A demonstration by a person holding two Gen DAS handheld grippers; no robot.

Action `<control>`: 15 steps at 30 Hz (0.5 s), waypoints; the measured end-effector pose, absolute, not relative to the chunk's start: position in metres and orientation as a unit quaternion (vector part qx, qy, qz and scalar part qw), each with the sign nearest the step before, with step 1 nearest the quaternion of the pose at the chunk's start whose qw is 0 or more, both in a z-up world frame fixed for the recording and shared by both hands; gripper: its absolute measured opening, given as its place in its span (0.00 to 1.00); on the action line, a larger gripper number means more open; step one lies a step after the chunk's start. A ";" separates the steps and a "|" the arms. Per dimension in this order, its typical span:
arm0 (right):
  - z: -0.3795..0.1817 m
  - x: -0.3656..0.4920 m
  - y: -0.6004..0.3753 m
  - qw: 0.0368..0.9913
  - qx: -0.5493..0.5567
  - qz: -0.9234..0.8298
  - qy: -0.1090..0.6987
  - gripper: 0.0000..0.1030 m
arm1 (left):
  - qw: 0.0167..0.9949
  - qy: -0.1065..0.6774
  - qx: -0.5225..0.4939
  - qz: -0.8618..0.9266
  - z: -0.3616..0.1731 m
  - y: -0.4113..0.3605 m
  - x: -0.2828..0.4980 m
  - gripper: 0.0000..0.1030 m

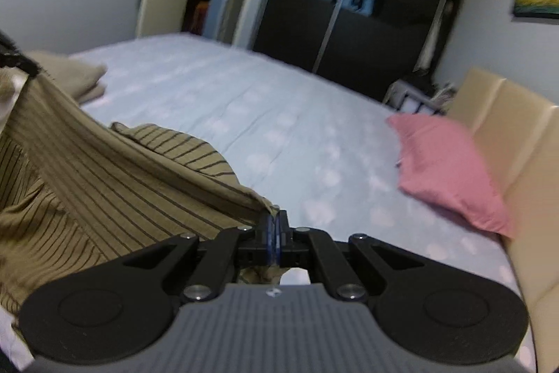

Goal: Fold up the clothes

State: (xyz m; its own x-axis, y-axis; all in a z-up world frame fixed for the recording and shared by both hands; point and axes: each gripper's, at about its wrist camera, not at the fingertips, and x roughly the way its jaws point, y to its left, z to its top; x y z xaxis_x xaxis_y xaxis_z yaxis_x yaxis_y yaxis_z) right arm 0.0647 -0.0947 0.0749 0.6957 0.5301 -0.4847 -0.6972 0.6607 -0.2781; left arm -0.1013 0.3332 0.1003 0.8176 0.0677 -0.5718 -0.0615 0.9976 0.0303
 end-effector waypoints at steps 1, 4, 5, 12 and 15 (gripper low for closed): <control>0.079 0.063 -0.099 0.897 -0.223 0.337 0.180 0.02 | 0.956 0.292 0.011 0.031 0.107 0.331 -0.106 0.00; 0.080 0.062 -0.109 0.894 -0.214 0.337 0.203 0.02 | 0.953 0.303 0.019 0.014 0.109 0.331 -0.109 0.00; 0.075 0.063 -0.112 0.888 -0.212 0.345 0.220 0.02 | 0.950 0.312 0.024 0.010 0.106 0.331 -0.110 0.00; 0.031 0.070 -0.122 0.855 -0.234 0.343 0.310 0.02 | 0.921 0.385 0.060 -0.018 0.061 0.303 -0.107 0.00; 0.030 0.064 -0.124 0.845 -0.209 0.368 0.326 0.02 | 0.915 0.397 0.060 -0.038 0.053 0.285 -0.104 0.00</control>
State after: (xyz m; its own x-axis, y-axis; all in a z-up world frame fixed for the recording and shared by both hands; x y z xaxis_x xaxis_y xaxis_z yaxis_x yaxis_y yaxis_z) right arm 0.0640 -0.1245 0.0301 0.5161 0.4864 -0.7050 -0.7592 0.6409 -0.1135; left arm -0.1037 0.2849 0.0534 0.6816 -0.0213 -0.7315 0.1173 0.9898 0.0804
